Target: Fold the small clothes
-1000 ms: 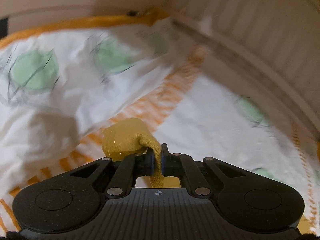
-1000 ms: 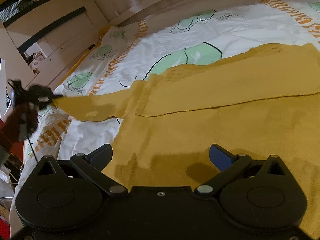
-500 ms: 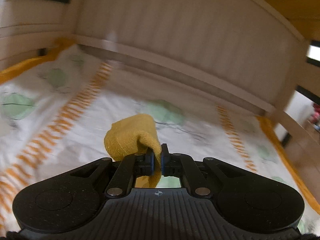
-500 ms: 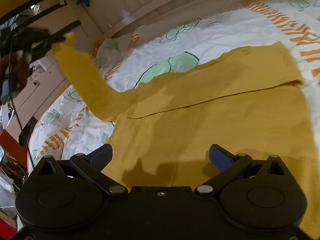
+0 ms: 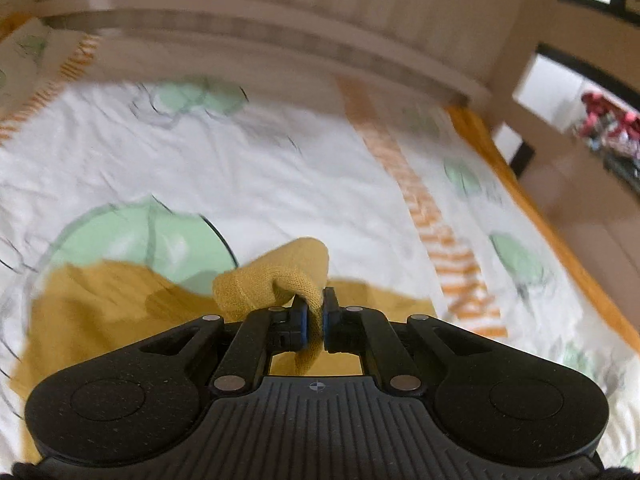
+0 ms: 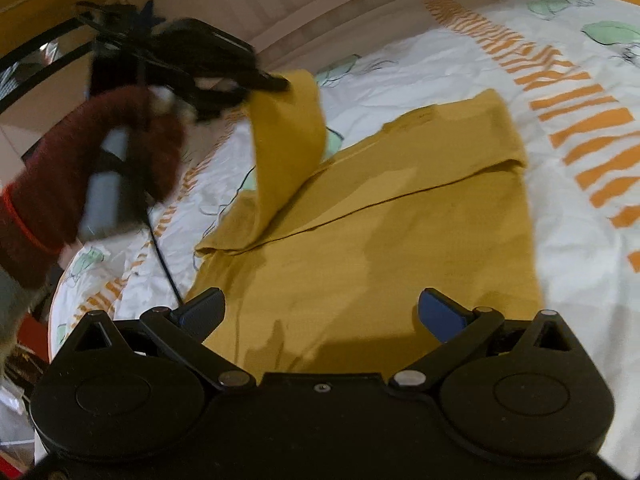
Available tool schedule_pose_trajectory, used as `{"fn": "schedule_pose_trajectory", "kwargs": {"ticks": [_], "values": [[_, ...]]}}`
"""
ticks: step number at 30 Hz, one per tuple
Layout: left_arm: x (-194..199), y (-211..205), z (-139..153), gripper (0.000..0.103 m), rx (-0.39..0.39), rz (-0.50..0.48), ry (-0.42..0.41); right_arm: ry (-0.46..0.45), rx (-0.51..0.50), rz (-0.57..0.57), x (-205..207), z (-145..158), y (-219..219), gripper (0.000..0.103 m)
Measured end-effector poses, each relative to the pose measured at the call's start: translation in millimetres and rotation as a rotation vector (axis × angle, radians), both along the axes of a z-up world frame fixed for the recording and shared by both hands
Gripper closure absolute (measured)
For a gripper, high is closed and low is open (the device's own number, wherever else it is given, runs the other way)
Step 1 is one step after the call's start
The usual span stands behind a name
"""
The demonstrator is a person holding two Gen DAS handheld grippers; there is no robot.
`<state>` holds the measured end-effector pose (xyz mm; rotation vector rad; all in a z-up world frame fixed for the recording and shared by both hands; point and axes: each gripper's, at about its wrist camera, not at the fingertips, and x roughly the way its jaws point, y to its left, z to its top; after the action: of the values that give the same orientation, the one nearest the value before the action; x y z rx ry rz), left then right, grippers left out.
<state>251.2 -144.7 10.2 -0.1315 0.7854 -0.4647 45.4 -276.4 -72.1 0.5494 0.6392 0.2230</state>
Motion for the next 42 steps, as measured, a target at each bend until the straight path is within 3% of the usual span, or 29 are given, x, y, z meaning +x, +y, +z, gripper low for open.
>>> {"fn": "schedule_pose_trajectory", "kwargs": {"ticks": [4, 6, 7, 8, 10, 13, 19, 24, 28, 34, 42], "values": [[-9.3, -23.6, -14.4, 0.095, 0.053, -0.058, -0.001, 0.010, 0.007, -0.016, 0.4, -2.6, -6.2, 0.000], [-16.0, -30.2, -12.4, 0.083, 0.064, -0.083, -0.013, 0.014, 0.005, -0.019, 0.9, -3.7, -7.8, 0.000], [-19.4, -32.9, -9.9, 0.068, 0.067, -0.095, -0.024, 0.016, 0.006, -0.020, 0.6, -4.5, -9.3, 0.000], [-20.9, -33.7, -7.3, 0.060, 0.059, -0.110, -0.043, 0.017, 0.008, -0.021, 0.4, -5.0, -8.5, 0.000], [-25.7, -40.2, 0.0, 0.054, 0.042, -0.141, -0.084, 0.018, 0.009, -0.021, 0.9, -5.1, -6.9, 0.000], [-33.1, -44.1, 18.1, 0.035, 0.030, -0.178, -0.156, 0.021, 0.005, -0.014, 1.8, -6.3, -4.6, 0.000], [-48.0, -27.1, 52.4, 0.032, 0.043, -0.213, -0.278, 0.007, -0.014, -0.005, 9.2, 0.5, -5.2, 0.000], [-52.1, 16.3, 42.8, 0.031, 0.149, -0.140, -0.296, -0.015, -0.020, -0.009, 22.6, 9.4, -10.2, 0.000], [-49.9, 59.0, 12.0, 0.031, 0.240, -0.056, -0.234, -0.030, -0.042, -0.012, 41.2, 14.3, -16.5, 0.000], [-49.0, 121.7, -38.6, 0.032, 0.286, 0.069, -0.090, -0.031, -0.076, -0.030, 75.8, 14.3, -30.6, 0.000], [-47.5, 166.0, -80.5, 0.032, 0.319, 0.145, 0.031, 0.014, -0.100, -0.079, 120.4, -1.2, -58.9, 0.000]]}}
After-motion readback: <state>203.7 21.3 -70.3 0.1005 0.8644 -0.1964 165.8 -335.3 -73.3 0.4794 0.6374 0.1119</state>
